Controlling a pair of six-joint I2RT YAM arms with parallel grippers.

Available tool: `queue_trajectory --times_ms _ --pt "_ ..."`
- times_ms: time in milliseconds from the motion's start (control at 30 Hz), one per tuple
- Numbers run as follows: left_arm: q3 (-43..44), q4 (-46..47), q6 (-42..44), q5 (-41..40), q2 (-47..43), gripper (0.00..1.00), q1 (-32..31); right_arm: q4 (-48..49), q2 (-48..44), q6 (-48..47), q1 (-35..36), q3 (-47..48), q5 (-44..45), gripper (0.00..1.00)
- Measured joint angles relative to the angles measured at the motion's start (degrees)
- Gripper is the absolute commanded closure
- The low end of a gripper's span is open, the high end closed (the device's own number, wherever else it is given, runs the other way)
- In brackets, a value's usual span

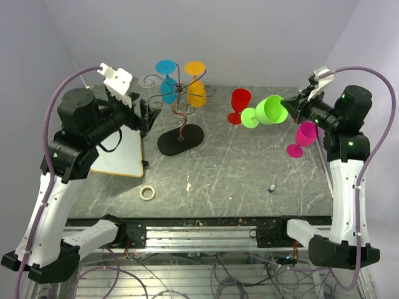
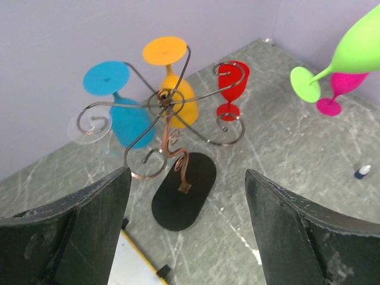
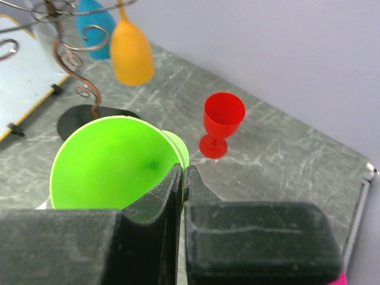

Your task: Place the wine glass upside down on the wine glass rack

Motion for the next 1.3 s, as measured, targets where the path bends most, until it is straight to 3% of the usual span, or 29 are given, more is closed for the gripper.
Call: queue_trajectory --times_ms 533,1033,1167,1300 --pt "8.52 9.25 -17.84 10.88 17.66 0.17 -1.86 19.85 1.16 20.11 0.28 1.46 -11.76 1.0" --pt "9.68 18.93 -33.29 15.78 24.02 0.22 -9.62 32.22 2.71 35.8 1.38 5.7 -17.27 1.0" --pt "10.25 19.39 -35.28 16.26 26.6 0.31 -10.82 32.7 3.08 36.87 1.97 5.68 -17.29 1.0" --pt "11.89 19.43 -35.76 16.44 29.22 0.45 -12.44 32.85 3.13 36.94 2.6 5.68 -17.27 1.0"
